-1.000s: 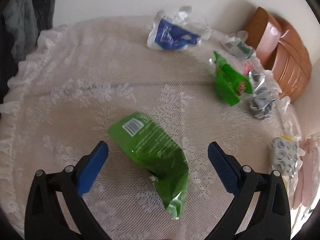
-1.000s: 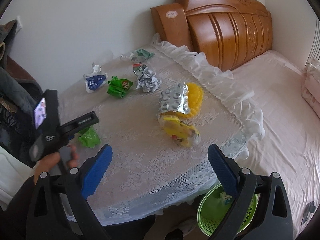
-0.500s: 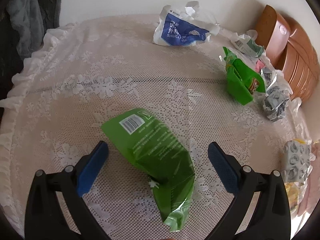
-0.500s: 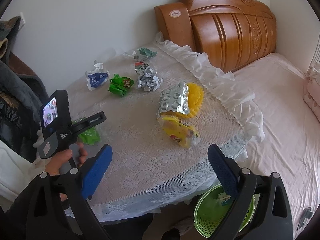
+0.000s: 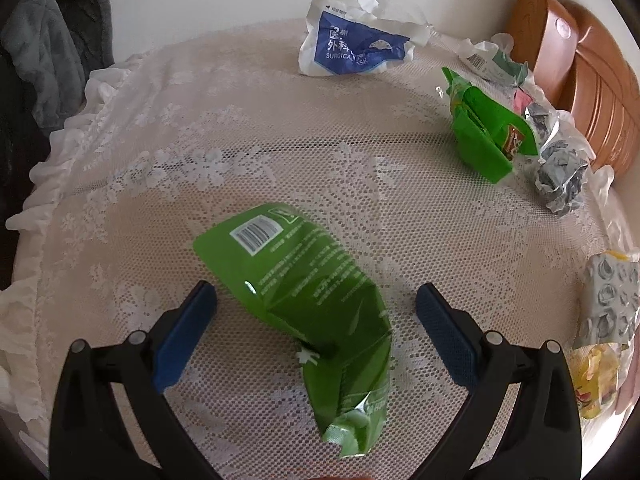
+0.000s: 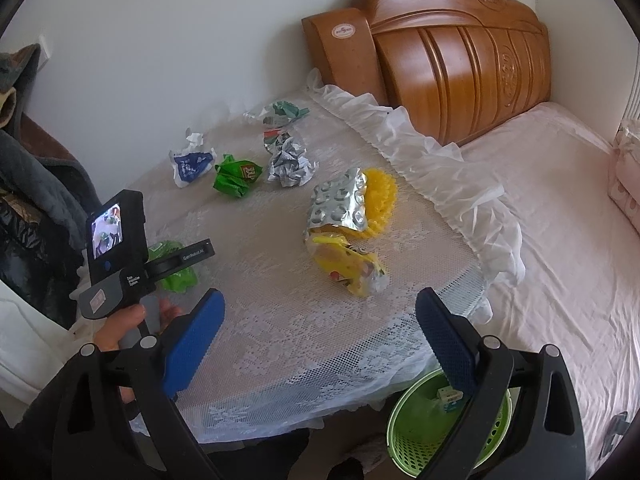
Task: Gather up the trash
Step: 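Close the left tool on the green snack bag and lift it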
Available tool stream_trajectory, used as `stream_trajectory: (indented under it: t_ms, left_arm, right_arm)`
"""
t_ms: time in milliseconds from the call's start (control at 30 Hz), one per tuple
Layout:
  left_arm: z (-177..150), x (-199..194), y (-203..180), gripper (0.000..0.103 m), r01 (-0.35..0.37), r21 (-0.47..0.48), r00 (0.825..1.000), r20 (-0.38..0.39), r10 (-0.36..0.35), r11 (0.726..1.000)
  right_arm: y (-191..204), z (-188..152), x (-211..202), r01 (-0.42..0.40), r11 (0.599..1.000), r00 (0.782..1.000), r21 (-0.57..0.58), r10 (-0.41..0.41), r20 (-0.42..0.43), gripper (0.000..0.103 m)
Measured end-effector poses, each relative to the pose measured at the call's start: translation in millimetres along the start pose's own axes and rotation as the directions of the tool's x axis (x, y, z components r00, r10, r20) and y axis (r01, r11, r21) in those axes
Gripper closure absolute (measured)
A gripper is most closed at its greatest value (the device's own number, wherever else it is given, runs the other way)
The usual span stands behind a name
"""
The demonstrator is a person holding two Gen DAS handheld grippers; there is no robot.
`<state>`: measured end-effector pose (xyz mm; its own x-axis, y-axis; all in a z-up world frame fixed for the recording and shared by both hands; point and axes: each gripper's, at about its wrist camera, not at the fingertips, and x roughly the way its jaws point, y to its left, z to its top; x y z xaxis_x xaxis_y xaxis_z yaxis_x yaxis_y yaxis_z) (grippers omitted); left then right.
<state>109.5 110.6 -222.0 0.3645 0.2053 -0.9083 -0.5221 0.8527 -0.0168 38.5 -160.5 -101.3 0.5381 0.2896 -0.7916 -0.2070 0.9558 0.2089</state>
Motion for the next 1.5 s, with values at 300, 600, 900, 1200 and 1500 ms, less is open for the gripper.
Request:
stream_trajectory:
  t_ms: [300,600,900,1200,1500]
  left_arm:
    - [-5.4,-6.3,5.5,0.021,-0.007,-0.008,1.0,-0.005,0.007,1.0]
    - [-4.4,-34.4,21.4,0.068,0.056,0.057,0.998,-0.004,-0.056,0.997]
    - [11.8,-103.1,50.4,0.068,0.086,0.193,0.982,0.148,-0.115,0.977]
    - [36.0,-123.0,99.0,0.068,0.096,0.228,0.969,0.2,-0.143,0.969]
    - [59.7,-112.3,154.1,0.068,0.091,0.169,0.969,0.211,-0.126,0.981]
  right_arm:
    - [-1.9,-2.8,4.2,0.011,1.0,1.0,0.011,-0.011,-0.008,0.007]
    - [-1.5,-0.9,9.1,0.043,0.998,0.999,0.034,-0.044,0.003,0.007]
    - [4.2,33.1,25.8,0.074,0.993,0.996,0.096,-0.078,0.039,0.007]
    - [111.0,100.6,100.7,-0.01,0.993,1.0,-0.122,0.01,-0.004,0.007]
    - [237.0,159.3,229.8,-0.044,0.946,0.997,-0.32,0.021,-0.077,0.002]
